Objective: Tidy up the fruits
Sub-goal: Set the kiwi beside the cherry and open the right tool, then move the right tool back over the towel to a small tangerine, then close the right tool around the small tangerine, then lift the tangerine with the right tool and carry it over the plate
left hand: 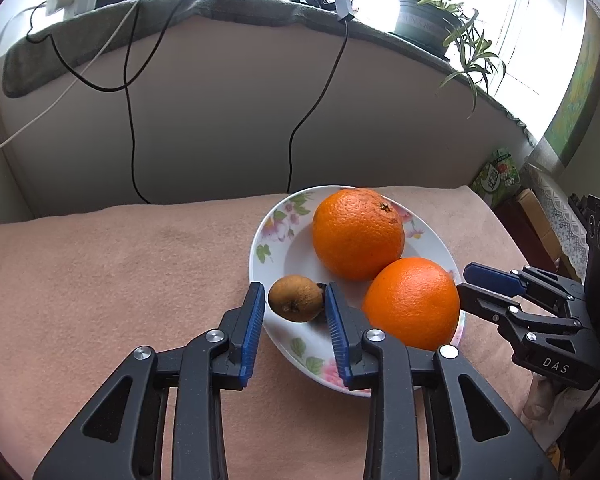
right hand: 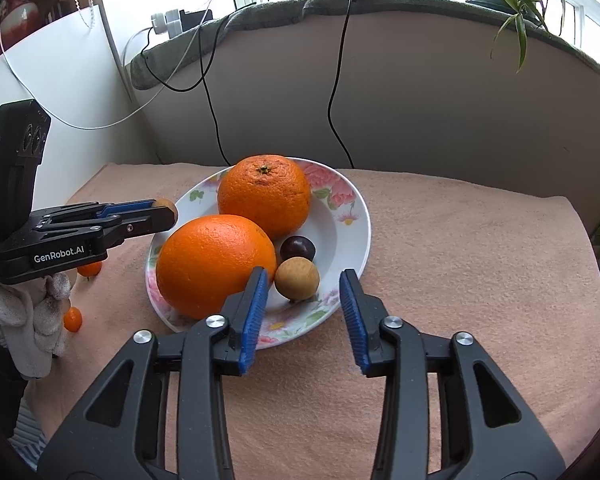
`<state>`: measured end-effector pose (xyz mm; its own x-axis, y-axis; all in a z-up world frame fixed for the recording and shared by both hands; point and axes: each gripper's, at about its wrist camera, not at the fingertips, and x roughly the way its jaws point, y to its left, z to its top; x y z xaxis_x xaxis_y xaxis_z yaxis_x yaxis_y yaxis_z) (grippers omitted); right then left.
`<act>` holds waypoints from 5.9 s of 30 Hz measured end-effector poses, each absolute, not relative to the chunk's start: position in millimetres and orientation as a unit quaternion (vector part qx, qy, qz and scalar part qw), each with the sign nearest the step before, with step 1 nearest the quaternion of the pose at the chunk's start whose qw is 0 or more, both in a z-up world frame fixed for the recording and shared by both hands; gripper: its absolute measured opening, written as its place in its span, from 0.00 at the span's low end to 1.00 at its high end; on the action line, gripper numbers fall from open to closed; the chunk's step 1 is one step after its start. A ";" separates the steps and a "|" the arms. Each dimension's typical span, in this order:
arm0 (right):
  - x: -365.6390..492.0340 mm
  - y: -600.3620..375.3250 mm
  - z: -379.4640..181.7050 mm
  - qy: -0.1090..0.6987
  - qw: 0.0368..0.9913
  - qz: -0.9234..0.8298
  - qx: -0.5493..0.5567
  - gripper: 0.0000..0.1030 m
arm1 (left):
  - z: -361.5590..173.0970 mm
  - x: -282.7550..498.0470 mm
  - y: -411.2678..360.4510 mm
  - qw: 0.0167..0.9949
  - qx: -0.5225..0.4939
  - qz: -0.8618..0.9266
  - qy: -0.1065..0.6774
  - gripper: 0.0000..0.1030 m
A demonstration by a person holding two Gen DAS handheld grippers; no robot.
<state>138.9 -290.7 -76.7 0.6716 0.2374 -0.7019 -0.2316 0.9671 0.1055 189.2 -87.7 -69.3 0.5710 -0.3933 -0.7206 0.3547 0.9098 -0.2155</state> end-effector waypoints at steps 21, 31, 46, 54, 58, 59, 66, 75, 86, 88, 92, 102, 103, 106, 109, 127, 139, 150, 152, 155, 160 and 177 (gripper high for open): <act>121.7 -283.0 -60.6 0.355 0.927 0.125 -0.012 0.90 | -44.3 174.0 -89.9 0.910 -0.005 -0.180 0.374 0.77; 111.0 -279.0 -58.6 0.349 0.929 0.121 -0.015 0.90 | -28.9 156.9 -84.2 0.919 -0.005 -0.176 0.352 0.77; 94.5 -250.9 -51.7 0.355 0.924 0.142 -0.031 0.90 | -14.7 123.2 -60.4 0.931 -0.008 -0.161 0.328 0.77; 87.4 -227.4 -52.1 0.358 0.917 0.169 -0.038 0.90 | -19.4 104.2 -27.1 0.934 -0.020 -0.133 0.331 0.77; 83.7 -215.7 -51.6 0.357 0.915 0.184 -0.043 0.90 | -23.0 96.0 -6.6 0.935 -0.030 -0.113 0.335 0.77; 82.7 -212.7 -51.6 0.356 0.914 0.189 -0.045 0.90 | -24.2 94.1 -1.2 0.935 -0.033 -0.108 0.337 0.77; 75.6 -185.5 -54.2 0.358 0.905 0.222 -0.063 0.90 | -34.4 82.5 36.7 0.934 -0.056 -0.076 0.345 0.77; 68.3 -150.1 -62.9 0.370 0.888 0.262 -0.078 0.90 | -52.4 77.3 67.2 0.925 -0.090 -0.069 0.364 0.77; 68.6 -109.4 -81.1 0.401 0.857 0.310 -0.089 0.82 | -70.3 89.2 69.1 0.907 -0.121 -0.109 0.389 0.60; 70.6 -103.2 -85.6 0.409 0.852 0.315 -0.090 0.76 | -72.8 92.8 66.8 0.904 -0.120 -0.116 0.394 0.59; 73.6 -92.0 -94.4 0.420 0.842 0.324 -0.097 0.69 | -76.6 101.1 61.3 0.900 -0.111 -0.126 0.401 0.53; 80.5 -67.7 -111.9 0.441 0.824 0.337 -0.114 0.48 | -89.3 122.1 55.2 0.891 -0.106 -0.135 0.420 0.47; 82.7 -66.8 -114.9 0.444 0.822 0.337 -0.114 0.47 | -90.5 124.0 54.7 0.890 -0.106 -0.135 0.422 0.46; 85.3 -65.3 -120.3 0.450 0.819 0.337 -0.114 0.46 | -93.4 128.6 54.3 0.888 -0.106 -0.135 0.426 0.45; 88.9 -63.2 -124.1 0.454 0.817 0.337 -0.115 0.43 | -94.7 131.4 54.5 0.887 -0.107 -0.139 0.427 0.45; 91.4 -63.2 -125.4 0.456 0.812 0.346 -0.111 0.26 | -98.5 137.4 38.8 0.880 -0.094 -0.162 0.435 0.38; 90.6 -78.2 -116.0 0.443 0.828 0.332 -0.090 0.26 | -97.3 133.6 47.2 0.882 -0.122 -0.161 0.426 0.36; 88.0 -126.0 -91.5 0.416 0.859 0.293 -0.062 0.26 | -79.9 130.7 43.1 0.888 -0.133 -0.169 0.406 0.36; 89.1 -137.2 -85.2 0.410 0.865 0.283 -0.056 0.26 | -76.6 131.5 38.8 0.889 -0.131 -0.173 0.403 0.36; 91.0 -154.3 -78.3 0.402 0.874 0.268 -0.048 0.26 | -73.0 134.1 32.9 0.890 -0.131 -0.178 0.400 0.36; 91.3 -182.2 -69.3 0.391 0.887 0.244 -0.036 0.26 | -67.9 139.0 21.4 0.890 -0.127 -0.185 0.396 0.36; 113.6 -265.6 -49.6 0.369 0.913 0.173 0.002 0.26 | -60.3 165.8 -22.1 0.887 -0.106 -0.209 0.399 0.36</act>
